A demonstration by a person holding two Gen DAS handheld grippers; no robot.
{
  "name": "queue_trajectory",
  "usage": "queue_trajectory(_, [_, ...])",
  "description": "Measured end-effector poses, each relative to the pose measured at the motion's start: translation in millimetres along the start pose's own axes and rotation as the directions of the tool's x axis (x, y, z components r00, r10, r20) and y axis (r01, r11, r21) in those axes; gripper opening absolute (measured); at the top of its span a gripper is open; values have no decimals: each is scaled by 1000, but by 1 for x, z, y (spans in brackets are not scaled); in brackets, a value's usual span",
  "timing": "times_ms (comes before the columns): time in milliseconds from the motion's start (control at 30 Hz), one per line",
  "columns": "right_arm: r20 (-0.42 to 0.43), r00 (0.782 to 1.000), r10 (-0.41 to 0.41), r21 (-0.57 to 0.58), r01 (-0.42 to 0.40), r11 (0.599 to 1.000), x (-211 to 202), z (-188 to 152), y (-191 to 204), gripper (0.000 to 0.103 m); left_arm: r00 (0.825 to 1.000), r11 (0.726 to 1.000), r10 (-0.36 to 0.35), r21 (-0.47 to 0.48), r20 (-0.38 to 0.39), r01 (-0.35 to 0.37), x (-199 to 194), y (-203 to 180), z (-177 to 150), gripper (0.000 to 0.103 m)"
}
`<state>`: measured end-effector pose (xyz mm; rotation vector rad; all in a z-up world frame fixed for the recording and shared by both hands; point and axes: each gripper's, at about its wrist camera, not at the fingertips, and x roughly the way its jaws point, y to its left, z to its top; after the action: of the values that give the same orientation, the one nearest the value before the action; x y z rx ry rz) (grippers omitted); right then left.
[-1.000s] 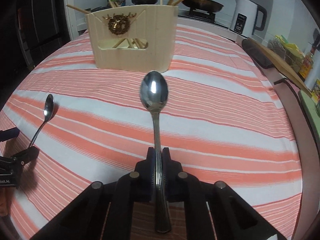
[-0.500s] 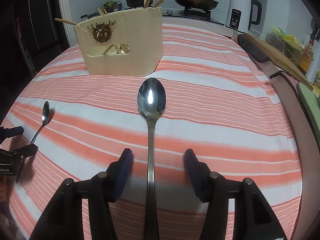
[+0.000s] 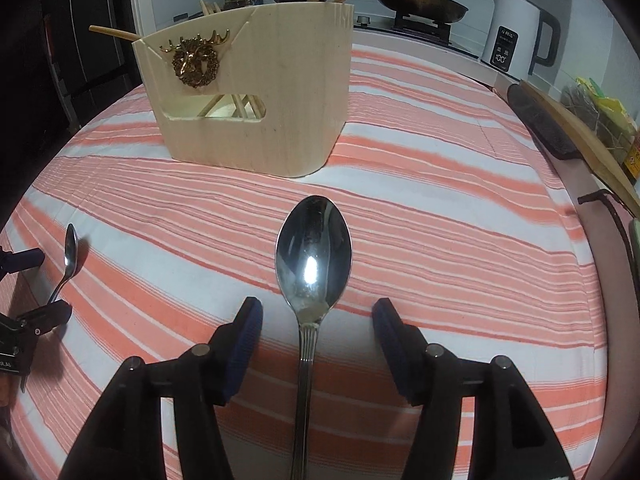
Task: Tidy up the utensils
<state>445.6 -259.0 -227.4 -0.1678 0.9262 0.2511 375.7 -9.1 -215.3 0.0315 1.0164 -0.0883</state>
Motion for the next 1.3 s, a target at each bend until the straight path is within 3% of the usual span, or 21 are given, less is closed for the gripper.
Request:
queue_trajectory(133, [6, 1000, 1, -1, -1, 1000, 4, 5, 1, 60, 1000, 1000, -6, 14, -2, 6, 3, -6, 7, 101])
queue_trajectory(300, [8, 1000, 12, 10, -12, 1000, 10, 14, 2, 60, 1000, 999, -19, 32, 4, 19, 5, -14, 18, 85])
queue_trajectory(400, [15, 1000, -3, 11, 3, 1000, 14, 19, 2, 53, 999, 998, -33, 53, 24, 32, 3, -18, 20, 64])
queue_trajectory(467, [22, 1000, -6, 13, 6, 1000, 14, 21, 2, 42, 998, 997, -44, 58, 46, 41, 2, -18, 22, 36])
queue_trajectory(633, [52, 999, 17, 26, -18, 999, 6, 17, 3, 42, 995, 997, -65, 36, 78, 62, -6, -15, 20, 36])
queue_trajectory(800, [146, 987, 73, 39, -80, 996, -33, 12, 7, 42, 984, 996, -86, 35, 156, 81, -39, -16, 16, 36])
queue_trajectory(1033, [288, 947, 142, 14, -153, 988, -106, -6, 22, 42, 955, 993, -121, 29, 270, 118, -97, -14, 10, 36])
queue_trajectory(1300, [392, 908, 148, -2, -160, 987, -158, -25, 36, 42, 928, 990, -141, 29, 345, 140, -135, -15, 3, 35])
